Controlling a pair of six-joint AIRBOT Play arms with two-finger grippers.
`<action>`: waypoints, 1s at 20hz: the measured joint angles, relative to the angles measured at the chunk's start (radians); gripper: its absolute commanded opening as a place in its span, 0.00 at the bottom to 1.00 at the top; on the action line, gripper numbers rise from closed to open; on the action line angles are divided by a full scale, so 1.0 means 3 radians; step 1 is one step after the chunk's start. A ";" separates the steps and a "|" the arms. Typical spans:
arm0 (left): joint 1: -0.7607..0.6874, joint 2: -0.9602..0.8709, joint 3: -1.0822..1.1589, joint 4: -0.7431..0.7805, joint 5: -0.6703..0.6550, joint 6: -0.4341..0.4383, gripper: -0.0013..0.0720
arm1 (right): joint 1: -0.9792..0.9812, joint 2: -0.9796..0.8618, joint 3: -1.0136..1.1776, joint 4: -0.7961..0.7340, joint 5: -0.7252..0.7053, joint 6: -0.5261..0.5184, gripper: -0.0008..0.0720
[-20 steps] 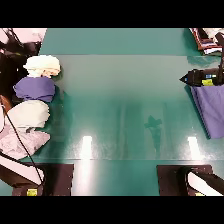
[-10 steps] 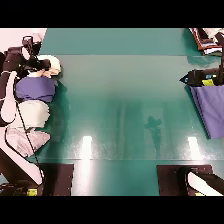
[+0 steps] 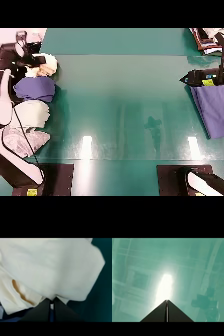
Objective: Fold the shirts.
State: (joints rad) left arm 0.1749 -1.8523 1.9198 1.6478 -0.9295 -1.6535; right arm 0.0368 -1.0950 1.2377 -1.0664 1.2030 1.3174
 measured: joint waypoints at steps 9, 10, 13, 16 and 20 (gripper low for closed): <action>-0.0738 0.1778 0.0281 -0.0024 -0.0158 0.0095 0.05 | 0.0000 0.0170 0.0623 -0.0004 -0.0525 -0.0001 0.04; -0.0884 0.1924 0.0286 -0.0025 -0.0214 0.0104 0.05 | 0.0000 0.0174 0.0732 -0.0003 -0.0563 -0.0001 0.04; -0.1409 0.2199 0.0248 -0.0064 -0.0481 0.0104 0.05 | 0.0000 0.0183 0.1012 -0.0003 -0.0608 -0.0003 0.04; -0.1958 0.2274 -0.0041 -0.0217 -0.0698 0.0081 0.05 | 0.0000 0.0186 0.1171 0.0000 -0.0521 -0.0003 0.04; -0.2645 0.2204 -0.0830 -0.0715 -0.0567 0.0036 0.83 | 0.0000 0.0186 0.1246 0.0001 -0.0251 -0.0003 0.04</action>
State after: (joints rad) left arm -0.6186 -1.1912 1.6707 1.4334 -1.0996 -1.6428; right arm 0.0368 -1.0393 1.6115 -1.0660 1.1278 1.3167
